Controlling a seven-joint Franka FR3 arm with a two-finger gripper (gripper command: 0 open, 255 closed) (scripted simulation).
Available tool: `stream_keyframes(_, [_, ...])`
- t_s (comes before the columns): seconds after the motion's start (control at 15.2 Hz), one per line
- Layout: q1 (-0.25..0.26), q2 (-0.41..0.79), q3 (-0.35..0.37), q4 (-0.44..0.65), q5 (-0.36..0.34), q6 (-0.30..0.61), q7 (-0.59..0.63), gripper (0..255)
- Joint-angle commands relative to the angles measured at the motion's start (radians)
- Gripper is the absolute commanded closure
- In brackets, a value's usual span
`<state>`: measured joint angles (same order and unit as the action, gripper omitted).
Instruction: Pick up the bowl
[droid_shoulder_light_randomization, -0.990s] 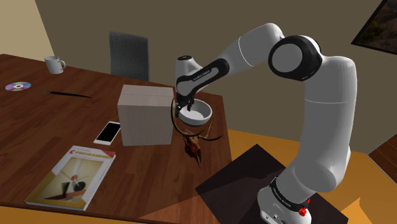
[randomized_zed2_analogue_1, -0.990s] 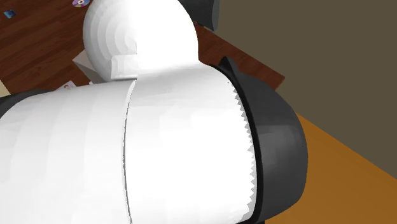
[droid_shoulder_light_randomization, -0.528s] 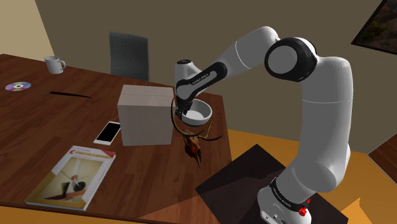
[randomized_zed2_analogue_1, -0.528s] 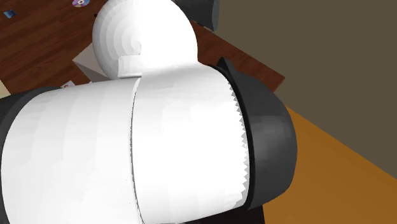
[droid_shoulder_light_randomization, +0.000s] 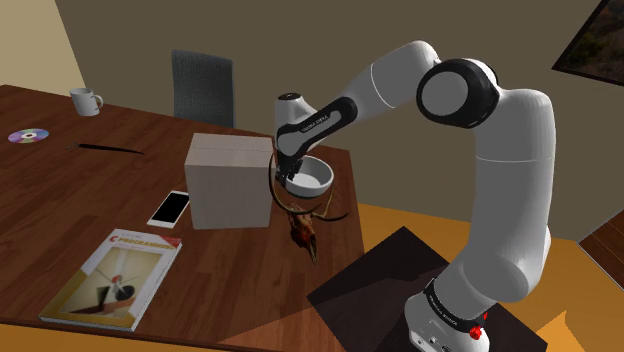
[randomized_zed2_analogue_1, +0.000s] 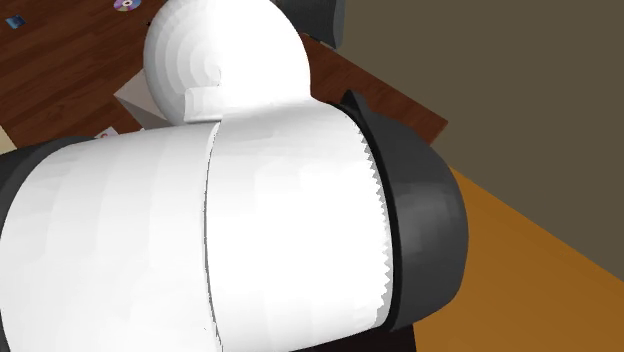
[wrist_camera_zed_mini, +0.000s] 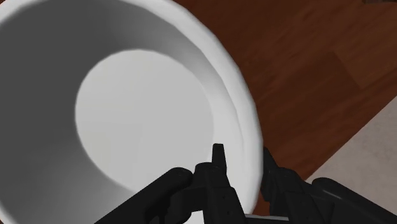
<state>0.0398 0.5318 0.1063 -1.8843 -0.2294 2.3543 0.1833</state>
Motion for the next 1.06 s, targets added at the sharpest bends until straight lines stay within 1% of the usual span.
stream_keyframes(0.0, [-0.002, -0.016, 0.002, -0.002, 0.003, -0.013, -0.004, 255])
stream_keyframes(0.86, [-0.011, -0.128, 0.018, 0.019, 0.034, -0.144, -0.035, 255])
stream_keyframes(0.99, [-0.011, -0.129, 0.018, 0.02, 0.034, -0.145, -0.035, 255])
